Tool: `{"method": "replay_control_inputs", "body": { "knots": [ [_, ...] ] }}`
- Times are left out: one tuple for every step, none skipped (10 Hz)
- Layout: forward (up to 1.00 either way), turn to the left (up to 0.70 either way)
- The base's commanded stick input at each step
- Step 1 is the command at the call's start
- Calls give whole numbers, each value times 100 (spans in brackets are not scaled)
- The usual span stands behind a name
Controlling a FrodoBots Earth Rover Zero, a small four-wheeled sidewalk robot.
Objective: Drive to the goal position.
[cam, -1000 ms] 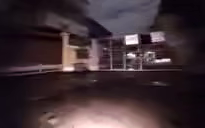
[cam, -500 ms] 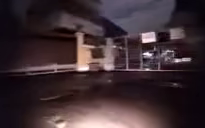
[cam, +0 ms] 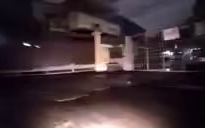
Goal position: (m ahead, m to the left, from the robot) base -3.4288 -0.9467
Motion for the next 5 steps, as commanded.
{"method": "replay_control_inputs", "body": {
  "knots": [
    [50,27],
    [50,27],
    [50,27],
    [50,27],
    [50,27]
  ]
}}
